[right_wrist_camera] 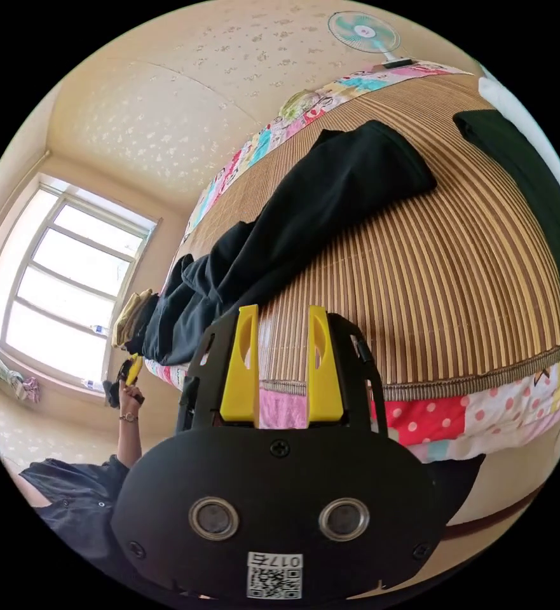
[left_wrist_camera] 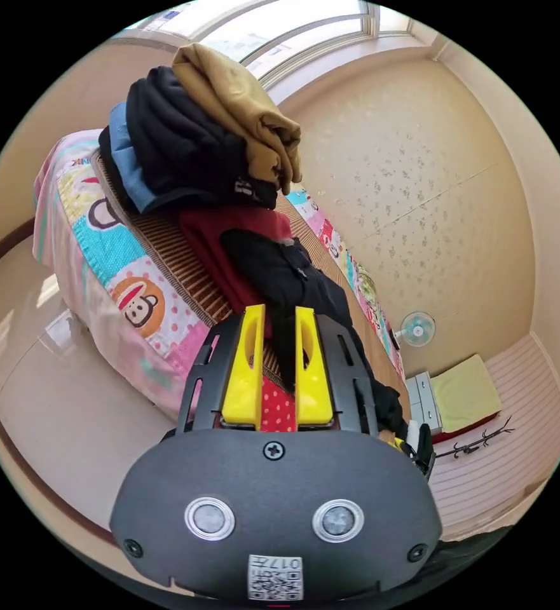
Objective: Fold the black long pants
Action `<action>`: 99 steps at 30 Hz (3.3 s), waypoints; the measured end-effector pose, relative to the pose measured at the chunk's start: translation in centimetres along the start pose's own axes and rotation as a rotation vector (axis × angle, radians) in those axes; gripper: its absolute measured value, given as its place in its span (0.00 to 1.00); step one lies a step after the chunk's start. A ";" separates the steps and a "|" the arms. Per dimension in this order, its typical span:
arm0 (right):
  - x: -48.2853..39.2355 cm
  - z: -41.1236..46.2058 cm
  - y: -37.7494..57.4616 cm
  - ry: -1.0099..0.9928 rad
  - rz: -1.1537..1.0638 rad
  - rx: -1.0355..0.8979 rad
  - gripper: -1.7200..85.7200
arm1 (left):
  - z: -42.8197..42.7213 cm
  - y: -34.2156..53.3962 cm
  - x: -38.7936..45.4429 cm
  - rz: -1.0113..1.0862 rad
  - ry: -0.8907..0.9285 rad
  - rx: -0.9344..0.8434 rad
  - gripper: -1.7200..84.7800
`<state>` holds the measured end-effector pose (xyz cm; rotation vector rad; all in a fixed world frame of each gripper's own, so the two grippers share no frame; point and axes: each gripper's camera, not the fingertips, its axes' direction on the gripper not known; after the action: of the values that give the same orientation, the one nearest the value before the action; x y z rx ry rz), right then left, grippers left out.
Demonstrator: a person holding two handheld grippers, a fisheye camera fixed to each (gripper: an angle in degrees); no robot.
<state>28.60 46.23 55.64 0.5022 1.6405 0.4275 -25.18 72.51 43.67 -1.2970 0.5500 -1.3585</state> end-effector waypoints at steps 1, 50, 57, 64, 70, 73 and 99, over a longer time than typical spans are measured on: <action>1.1 -0.6 -0.6 0.011 0.084 0.062 0.16 | -0.9 2.1 -0.4 0.012 -0.015 0.005 0.11; -3.5 -8.3 0.3 0.389 0.225 0.275 0.12 | 4.7 13.5 5.1 0.096 0.046 -0.390 0.16; -0.8 -5.1 1.1 0.203 0.188 0.203 0.13 | 4.1 13.6 2.8 0.036 0.078 -0.397 0.16; -14.9 -8.2 1.0 0.338 0.025 0.358 0.05 | 1.4 13.3 4.3 0.086 0.085 -0.357 0.16; -13.6 -4.2 -0.9 0.565 0.181 0.220 0.05 | 1.5 13.4 4.7 0.097 0.088 -0.364 0.16; -8.0 -5.1 2.5 0.539 0.317 0.199 0.05 | 1.1 13.7 5.6 0.132 0.085 -0.345 0.16; -16.4 2.9 6.3 0.569 -0.186 0.124 0.03 | 7.0 11.9 10.0 0.365 -0.101 -0.179 0.13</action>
<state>33.60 42.34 72.28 0.3284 2.2519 0.3475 -12.07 62.78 38.94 -1.3239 0.8094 -0.9547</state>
